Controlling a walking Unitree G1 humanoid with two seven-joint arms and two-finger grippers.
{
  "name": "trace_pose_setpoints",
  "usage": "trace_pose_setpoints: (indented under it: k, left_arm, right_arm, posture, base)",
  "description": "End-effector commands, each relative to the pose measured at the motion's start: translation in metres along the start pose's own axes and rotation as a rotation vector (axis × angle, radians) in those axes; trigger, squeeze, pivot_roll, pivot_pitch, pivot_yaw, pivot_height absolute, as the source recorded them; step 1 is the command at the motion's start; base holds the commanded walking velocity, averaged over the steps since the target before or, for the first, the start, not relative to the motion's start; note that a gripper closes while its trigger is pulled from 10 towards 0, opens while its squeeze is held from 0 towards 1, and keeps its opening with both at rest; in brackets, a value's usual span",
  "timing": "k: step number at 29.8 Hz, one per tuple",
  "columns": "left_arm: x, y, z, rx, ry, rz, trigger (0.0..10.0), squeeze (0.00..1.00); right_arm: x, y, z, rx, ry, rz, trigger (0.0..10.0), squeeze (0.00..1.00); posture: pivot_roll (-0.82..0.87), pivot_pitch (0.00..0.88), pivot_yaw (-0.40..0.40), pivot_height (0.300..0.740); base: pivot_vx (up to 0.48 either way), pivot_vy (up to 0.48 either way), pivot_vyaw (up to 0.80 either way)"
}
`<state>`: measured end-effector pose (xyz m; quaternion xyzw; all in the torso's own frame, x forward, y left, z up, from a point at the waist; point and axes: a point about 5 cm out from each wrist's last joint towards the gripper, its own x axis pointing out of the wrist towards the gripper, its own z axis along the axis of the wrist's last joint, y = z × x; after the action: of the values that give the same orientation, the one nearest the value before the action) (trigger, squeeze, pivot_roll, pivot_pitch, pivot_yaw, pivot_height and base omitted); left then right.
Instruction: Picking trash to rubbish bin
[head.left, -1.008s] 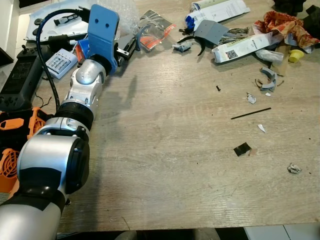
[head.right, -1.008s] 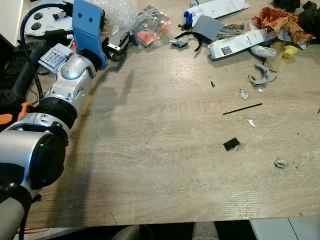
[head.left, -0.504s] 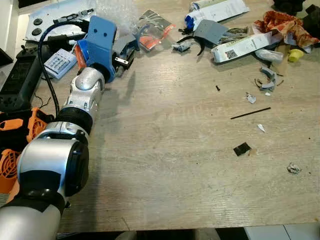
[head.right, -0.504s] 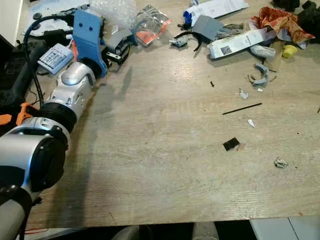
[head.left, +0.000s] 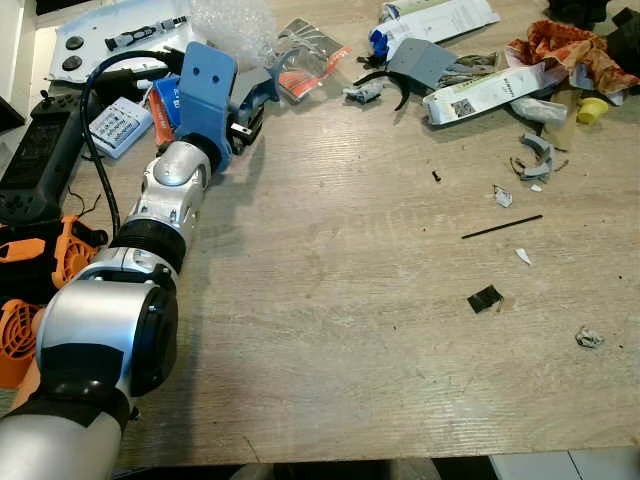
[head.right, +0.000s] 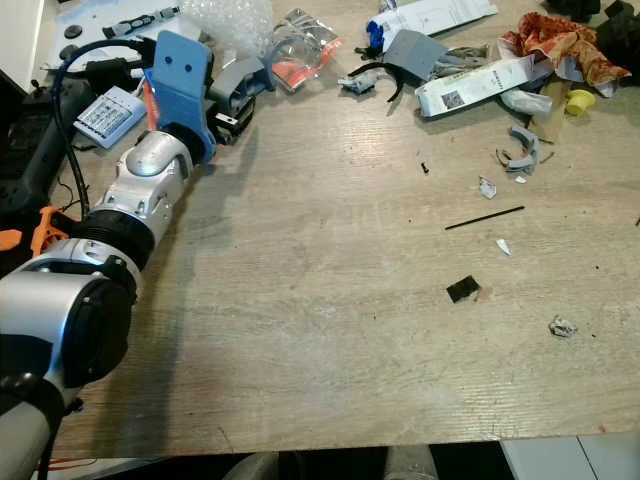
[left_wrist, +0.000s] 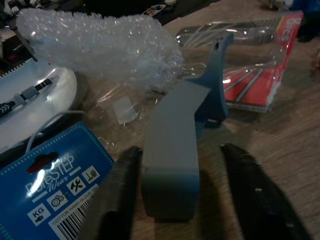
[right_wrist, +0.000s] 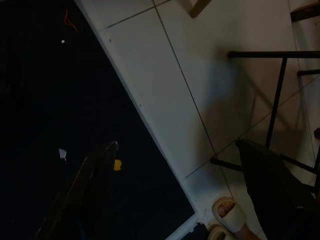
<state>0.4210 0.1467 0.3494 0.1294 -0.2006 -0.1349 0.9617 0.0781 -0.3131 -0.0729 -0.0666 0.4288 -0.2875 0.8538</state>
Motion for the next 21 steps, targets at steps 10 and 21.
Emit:
trace_pose_setpoints:
  k: [10,21]
  left_arm:
    - [-0.006,-0.004,-0.018,0.027,0.051,-0.017,0.0,0.00]
    - [-0.003,-0.017,-0.002,-0.360,-0.106,-0.261,10.0,0.00]
  right_arm:
    - [-0.007,-0.004,-0.018,0.026,0.051,-0.011,10.0,0.00]
    - [0.001,0.011,0.000,0.053,0.033,0.013,10.0,0.00]
  posture:
    - [-0.31,0.681,0.174,0.740]
    - [-0.30,0.595,0.178,0.740]
  base:
    - [0.000,0.000,0.00]
    - [0.000,0.000,0.00]
